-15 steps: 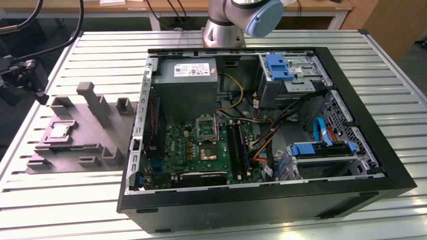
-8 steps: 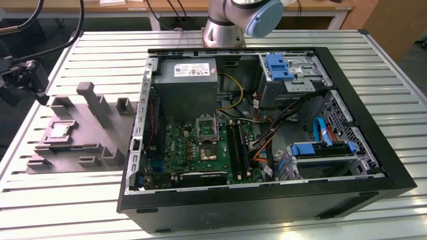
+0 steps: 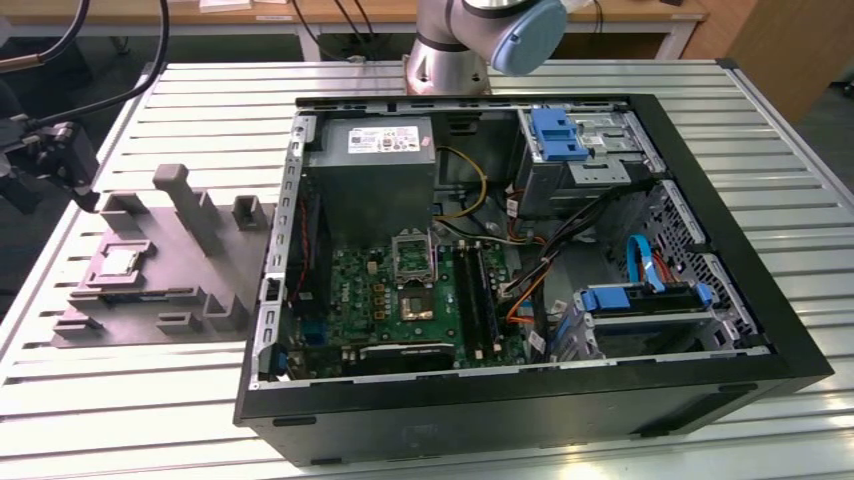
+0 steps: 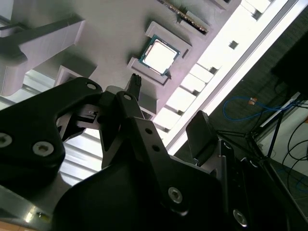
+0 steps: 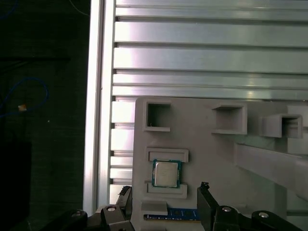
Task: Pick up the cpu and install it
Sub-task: 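Pick up the cpu and move it towards the insertion slot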
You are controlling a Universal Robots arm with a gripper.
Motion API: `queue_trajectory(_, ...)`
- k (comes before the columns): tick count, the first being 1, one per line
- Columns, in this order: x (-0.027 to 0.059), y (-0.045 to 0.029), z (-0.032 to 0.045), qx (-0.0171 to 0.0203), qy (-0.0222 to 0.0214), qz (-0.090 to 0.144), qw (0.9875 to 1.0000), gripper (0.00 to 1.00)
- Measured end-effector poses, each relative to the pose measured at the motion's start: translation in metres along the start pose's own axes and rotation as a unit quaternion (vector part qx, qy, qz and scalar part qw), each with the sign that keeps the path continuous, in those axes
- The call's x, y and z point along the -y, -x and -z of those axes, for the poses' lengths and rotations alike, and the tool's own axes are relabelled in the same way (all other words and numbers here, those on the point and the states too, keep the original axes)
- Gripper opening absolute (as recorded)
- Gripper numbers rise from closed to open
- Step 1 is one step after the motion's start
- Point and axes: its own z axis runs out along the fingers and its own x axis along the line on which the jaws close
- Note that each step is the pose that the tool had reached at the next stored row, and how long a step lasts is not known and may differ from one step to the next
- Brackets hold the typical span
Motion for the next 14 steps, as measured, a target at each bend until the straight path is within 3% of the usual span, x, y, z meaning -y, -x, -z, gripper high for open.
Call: queue_trajectory(14,0.0002,0.0014,-0.0052,0.0001,0.0000,0.000,1.0000,0.65)
